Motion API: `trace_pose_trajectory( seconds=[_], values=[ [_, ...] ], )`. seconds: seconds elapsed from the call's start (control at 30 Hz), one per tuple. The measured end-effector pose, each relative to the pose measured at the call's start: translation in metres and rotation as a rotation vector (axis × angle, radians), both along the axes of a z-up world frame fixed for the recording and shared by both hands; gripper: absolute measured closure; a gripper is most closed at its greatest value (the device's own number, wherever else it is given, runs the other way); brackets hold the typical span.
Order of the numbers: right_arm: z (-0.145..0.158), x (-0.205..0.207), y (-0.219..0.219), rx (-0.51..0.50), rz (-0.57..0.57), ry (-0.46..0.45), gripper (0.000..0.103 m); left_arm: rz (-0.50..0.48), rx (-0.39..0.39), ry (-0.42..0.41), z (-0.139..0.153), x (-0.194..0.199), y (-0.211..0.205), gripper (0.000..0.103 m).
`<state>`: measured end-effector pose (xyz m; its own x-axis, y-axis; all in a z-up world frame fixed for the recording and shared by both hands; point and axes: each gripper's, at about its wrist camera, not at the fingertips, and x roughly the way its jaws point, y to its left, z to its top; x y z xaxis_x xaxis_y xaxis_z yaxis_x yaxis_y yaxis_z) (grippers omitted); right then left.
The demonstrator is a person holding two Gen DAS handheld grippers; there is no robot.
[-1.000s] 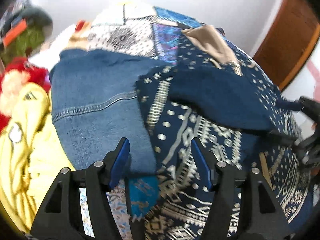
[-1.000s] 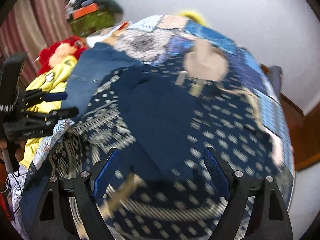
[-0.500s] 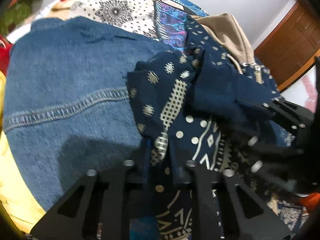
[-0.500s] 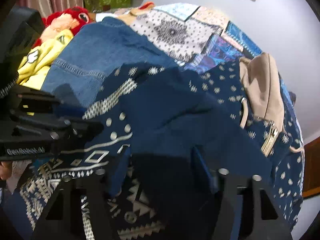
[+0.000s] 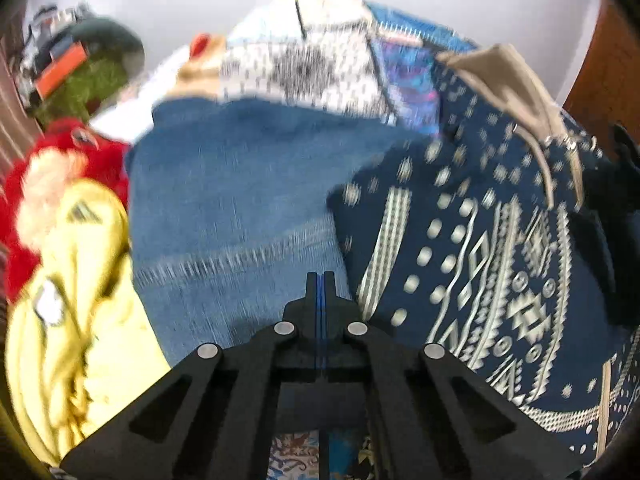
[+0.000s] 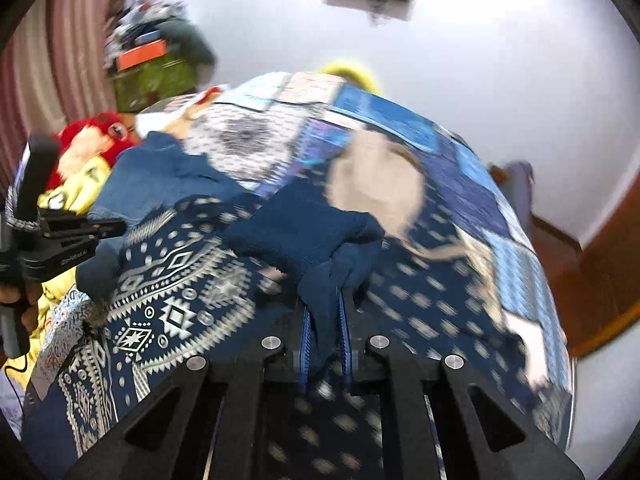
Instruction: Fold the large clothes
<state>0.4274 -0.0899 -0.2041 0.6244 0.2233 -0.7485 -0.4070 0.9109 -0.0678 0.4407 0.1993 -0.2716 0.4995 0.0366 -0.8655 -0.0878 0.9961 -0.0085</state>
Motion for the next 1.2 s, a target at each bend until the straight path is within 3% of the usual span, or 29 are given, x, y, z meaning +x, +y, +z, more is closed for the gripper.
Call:
trace_pose_trajectory(
  seconds=[0.07,0.2,0.3,0.4,0.53,0.7,0.83,0.9,0.97,1.0,1.07,1.2],
  values=[
    [-0.005,-0.002,-0.023,-0.009,-0.037,0.021,0.093,0.004,-0.027,0.013,-0.001,-0.006,0.000,0.103],
    [-0.024,-0.007,-0.076,0.004,-0.114,0.088,0.093,-0.064,-0.073,-0.044,0.024,-0.022,-0.023,0.101],
    [-0.037,-0.008,-0.104,0.001,-0.165,0.107,0.093,-0.122,-0.096,-0.051,0.033,-0.026,-0.049,0.090],
    [-0.046,-0.014,-0.132,0.047,-0.202,0.138,0.093,-0.170,-0.129,-0.007,0.021,-0.025,-0.077,0.079],
    [-0.053,-0.020,-0.154,0.062,-0.217,0.145,0.093,-0.170,-0.066,0.091,-0.016,-0.019,-0.100,0.078],
    [-0.068,-0.025,-0.160,-0.041,-0.202,0.119,0.093,-0.137,-0.081,0.083,-0.023,-0.022,-0.097,0.077],
    [-0.074,-0.029,-0.171,-0.021,-0.186,0.144,0.091,-0.146,-0.025,0.077,-0.025,-0.025,-0.102,0.077],
    [-0.074,-0.031,-0.179,-0.023,-0.214,0.153,0.078,-0.148,0.010,0.075,-0.024,-0.029,-0.109,0.077],
    [-0.073,-0.035,-0.188,-0.092,-0.278,0.117,0.022,-0.154,0.036,0.071,-0.023,-0.031,-0.113,0.077],
    [-0.073,-0.037,-0.193,-0.117,-0.299,0.093,0.017,-0.155,0.040,0.070,-0.023,-0.031,-0.113,0.077],
    [-0.071,-0.042,-0.208,-0.126,-0.316,0.092,0.017,-0.158,0.049,0.065,-0.021,-0.033,-0.113,0.076],
    [-0.054,-0.059,-0.249,0.006,-0.352,0.102,0.017,-0.145,0.087,0.063,-0.012,-0.035,-0.114,0.069]
  ],
)
